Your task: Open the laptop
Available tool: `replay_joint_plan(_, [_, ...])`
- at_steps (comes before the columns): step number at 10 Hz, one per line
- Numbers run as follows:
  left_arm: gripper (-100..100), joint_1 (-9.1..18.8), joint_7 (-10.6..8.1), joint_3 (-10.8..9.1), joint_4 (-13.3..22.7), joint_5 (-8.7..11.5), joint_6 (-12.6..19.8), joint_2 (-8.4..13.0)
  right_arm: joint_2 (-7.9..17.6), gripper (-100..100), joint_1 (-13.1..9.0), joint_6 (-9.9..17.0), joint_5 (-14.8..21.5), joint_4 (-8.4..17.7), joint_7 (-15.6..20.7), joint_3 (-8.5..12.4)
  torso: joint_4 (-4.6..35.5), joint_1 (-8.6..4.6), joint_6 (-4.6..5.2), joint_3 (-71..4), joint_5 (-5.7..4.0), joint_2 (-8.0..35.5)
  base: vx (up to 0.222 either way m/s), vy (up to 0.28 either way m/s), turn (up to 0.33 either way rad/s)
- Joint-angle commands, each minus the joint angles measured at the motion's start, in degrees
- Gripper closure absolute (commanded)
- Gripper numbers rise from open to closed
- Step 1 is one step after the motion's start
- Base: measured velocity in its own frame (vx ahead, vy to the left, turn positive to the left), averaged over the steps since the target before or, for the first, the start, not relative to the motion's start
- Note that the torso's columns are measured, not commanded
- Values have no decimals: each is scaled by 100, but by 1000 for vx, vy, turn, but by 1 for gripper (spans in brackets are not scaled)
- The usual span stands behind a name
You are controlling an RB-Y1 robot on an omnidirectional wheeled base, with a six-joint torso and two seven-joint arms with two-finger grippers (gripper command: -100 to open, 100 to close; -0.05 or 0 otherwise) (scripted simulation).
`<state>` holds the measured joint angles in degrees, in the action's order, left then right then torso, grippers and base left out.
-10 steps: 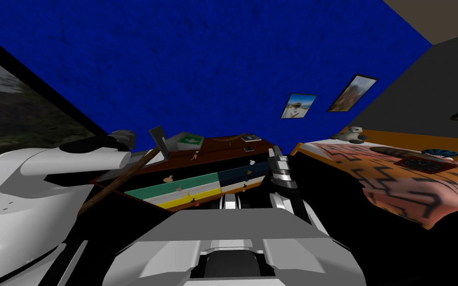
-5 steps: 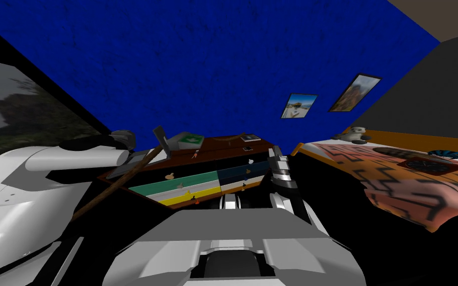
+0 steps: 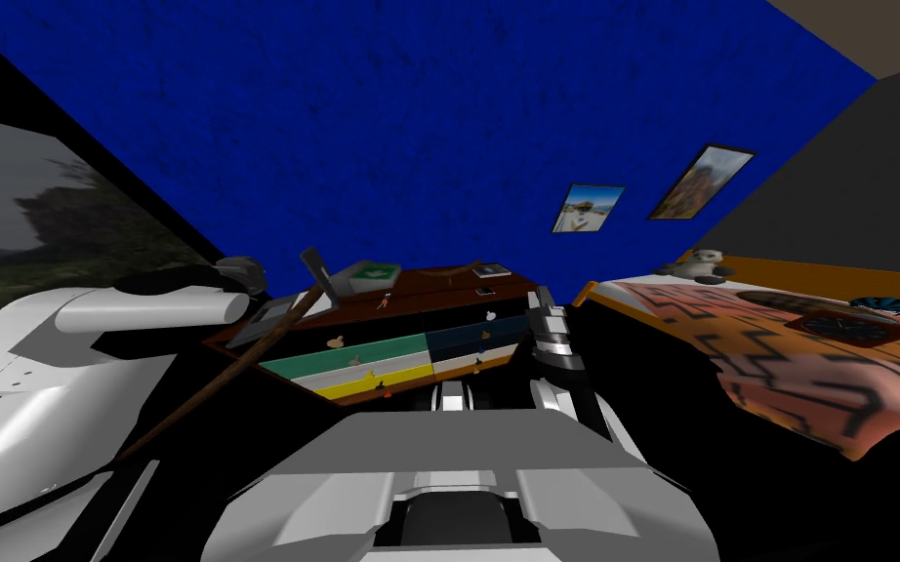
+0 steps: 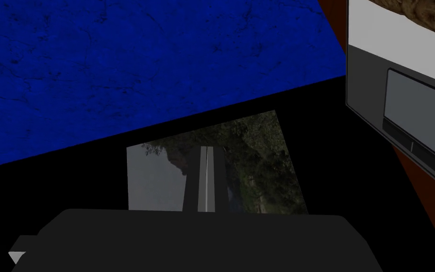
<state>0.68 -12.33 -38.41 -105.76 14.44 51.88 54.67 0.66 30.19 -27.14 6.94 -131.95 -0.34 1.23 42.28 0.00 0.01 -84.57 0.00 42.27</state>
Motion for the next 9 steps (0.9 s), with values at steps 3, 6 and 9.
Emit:
replay_joint_plan(3, [100, 62, -272, -17, 797, 361, -582, 221, 0, 0, 0, 0, 0, 0, 0, 0, 1, -6, -1, 1, -2, 2, -31, -40, 27])
replay_joint_plan(6, [100, 105, -367, -21, 1096, 534, -787, 349, 0, 0, 0, 0, 0, 0, 0, 0, 0, 5, -1, 1, 1, 1, -27, -25, 18])
replay_joint_plan(9, [-100, -160, -31, 131, 949, 188, -664, 667, -1, 0, 2, 0, 0, 0, 0, -1, -9, -27, 2, -18, -9, -29, 80, -108, -1])
